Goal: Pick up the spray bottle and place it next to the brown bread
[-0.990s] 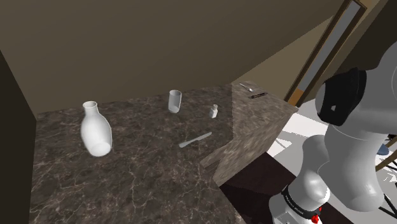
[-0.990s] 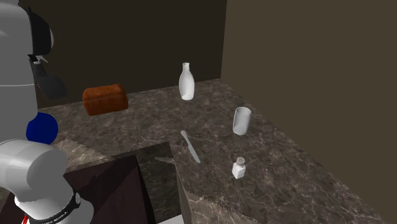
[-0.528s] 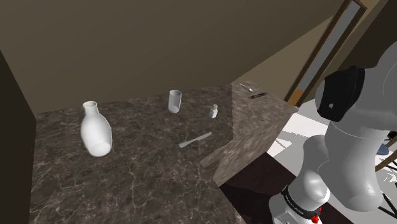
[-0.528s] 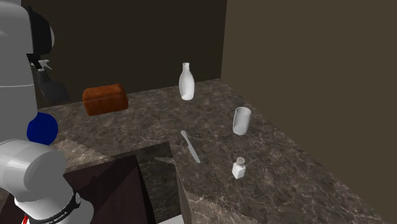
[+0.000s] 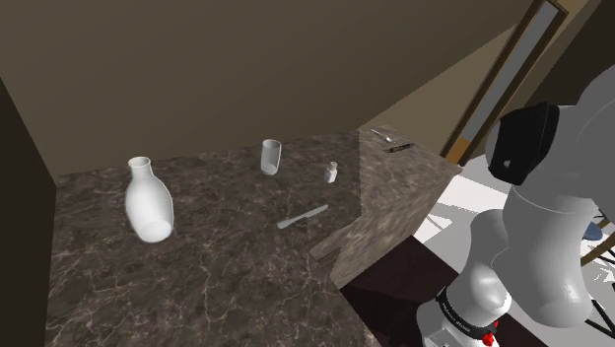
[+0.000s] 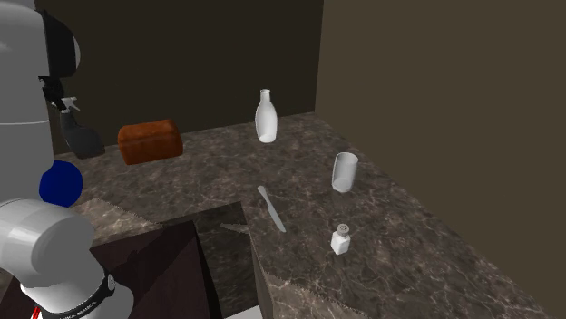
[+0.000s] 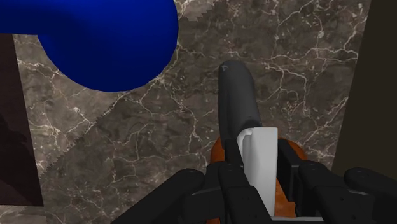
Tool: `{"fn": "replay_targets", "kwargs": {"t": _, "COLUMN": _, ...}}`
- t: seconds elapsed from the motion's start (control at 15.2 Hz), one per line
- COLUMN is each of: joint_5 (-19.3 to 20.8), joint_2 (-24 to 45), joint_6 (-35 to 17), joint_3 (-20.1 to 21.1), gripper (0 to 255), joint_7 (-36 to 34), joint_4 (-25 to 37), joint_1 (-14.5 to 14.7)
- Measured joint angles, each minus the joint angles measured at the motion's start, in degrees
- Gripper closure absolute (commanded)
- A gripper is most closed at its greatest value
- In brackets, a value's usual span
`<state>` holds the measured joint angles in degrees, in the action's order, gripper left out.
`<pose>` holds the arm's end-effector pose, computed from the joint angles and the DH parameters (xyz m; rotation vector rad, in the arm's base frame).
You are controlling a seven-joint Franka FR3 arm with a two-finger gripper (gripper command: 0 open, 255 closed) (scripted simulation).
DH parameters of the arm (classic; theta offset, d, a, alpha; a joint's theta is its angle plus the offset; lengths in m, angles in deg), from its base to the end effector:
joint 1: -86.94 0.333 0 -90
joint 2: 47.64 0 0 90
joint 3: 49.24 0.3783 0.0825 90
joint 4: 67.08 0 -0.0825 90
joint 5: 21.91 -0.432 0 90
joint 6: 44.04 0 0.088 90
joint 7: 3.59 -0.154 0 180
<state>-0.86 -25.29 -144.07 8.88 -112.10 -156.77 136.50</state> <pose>-0.0793 0.6895 0.5023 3.1302 0.0375 0.0576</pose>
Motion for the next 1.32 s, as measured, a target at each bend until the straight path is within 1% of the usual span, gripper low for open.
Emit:
{"fn": "replay_targets", "kwargs": {"t": 0.73, "joint_5": 2.0, "joint_2": 1.7, "joint_6": -7.5, "joint_3": -1.2, "gripper": 255, "joint_7": -1.6, "joint_4": -6.7, "joint_1": -0.4}}
{"fn": "replay_targets", "kwargs": {"t": 1.19, "joint_5": 2.4, "joint_2": 2.1, "joint_6": -8.3, "joint_3": -1.4, "gripper": 255, "joint_7": -2.0, "joint_4": -7.3, "joint_1": -0.1}}
{"fn": "replay_targets", "kwargs": {"t": 1.25, "joint_5": 2.4, "joint_2": 2.1, "joint_6": -8.3, "joint_3": -1.4, "gripper": 0, "joint_7": -2.0, "joint_4": -7.3, "joint_1": -0.1}}
{"fn": "replay_targets", "kwargs": {"t": 1.32, "joint_5": 2.4, "joint_2": 2.1, "joint_6": -8.3, "joint_3": -1.4, "gripper": 0, "joint_7": -2.0, "joint_4": -7.3, "joint_1": -0.1}}
